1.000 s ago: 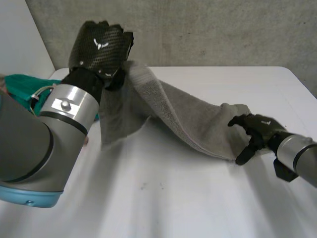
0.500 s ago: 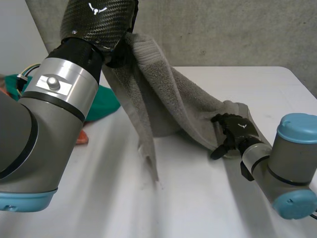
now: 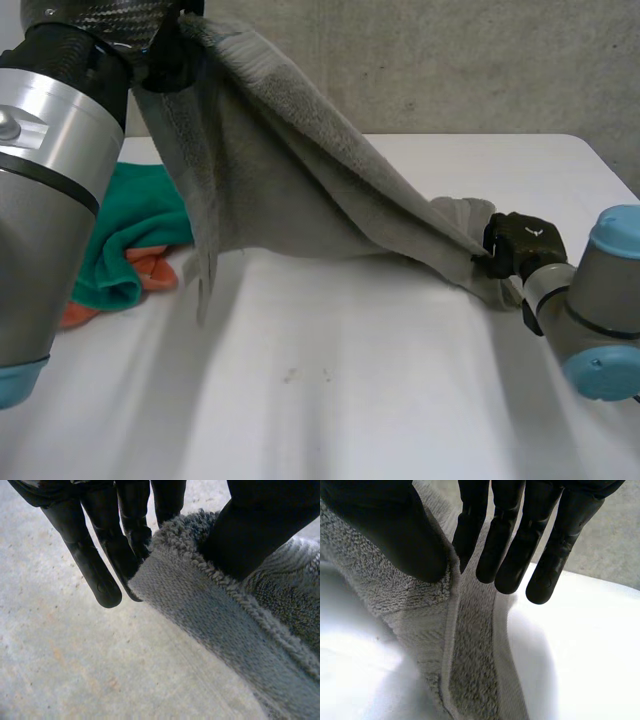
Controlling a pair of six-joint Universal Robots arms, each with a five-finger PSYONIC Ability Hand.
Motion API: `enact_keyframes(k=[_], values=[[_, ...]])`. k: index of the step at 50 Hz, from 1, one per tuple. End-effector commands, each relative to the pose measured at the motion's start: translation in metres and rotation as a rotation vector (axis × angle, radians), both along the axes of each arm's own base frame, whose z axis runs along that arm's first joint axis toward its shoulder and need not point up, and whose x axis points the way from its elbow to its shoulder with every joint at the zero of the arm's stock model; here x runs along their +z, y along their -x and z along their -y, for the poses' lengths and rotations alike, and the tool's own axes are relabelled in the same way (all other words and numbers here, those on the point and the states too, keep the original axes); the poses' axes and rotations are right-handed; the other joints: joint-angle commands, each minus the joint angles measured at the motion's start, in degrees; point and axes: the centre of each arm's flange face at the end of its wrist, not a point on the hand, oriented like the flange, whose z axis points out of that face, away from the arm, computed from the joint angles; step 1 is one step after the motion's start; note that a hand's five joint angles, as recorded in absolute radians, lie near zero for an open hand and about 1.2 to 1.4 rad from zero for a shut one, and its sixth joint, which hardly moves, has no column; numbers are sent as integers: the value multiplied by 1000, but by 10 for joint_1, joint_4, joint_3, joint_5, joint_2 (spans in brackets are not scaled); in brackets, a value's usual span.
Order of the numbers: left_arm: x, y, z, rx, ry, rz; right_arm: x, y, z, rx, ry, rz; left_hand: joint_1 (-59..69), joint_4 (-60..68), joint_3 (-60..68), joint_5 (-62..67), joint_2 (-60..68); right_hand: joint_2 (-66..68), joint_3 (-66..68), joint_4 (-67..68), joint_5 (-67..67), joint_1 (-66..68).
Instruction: Fold the laundry.
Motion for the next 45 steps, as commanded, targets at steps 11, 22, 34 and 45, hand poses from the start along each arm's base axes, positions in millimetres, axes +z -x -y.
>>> enact_keyframes(k=[11, 22, 34, 45], values=[[-71, -29, 48, 134, -223, 112, 117, 25, -35, 300, 103, -410, 155, 112, 117, 140, 114, 126, 123, 120, 141, 230], [-161, -35, 60, 171, -505, 366, 165, 40, -83, 349, 161, -798, 155, 112, 117, 140, 114, 126, 123, 120, 141, 230], [-205, -5, 111, 159, -522, 389, 77, 2, -48, 459, -75, -901, 155, 112, 117, 140, 114, 126, 123, 120, 141, 230], [-86, 22, 200, 241, 89, 131, 155, -24, 70, 51, 574, -874, 155, 112, 117, 140, 114, 126, 123, 120, 141, 230]])
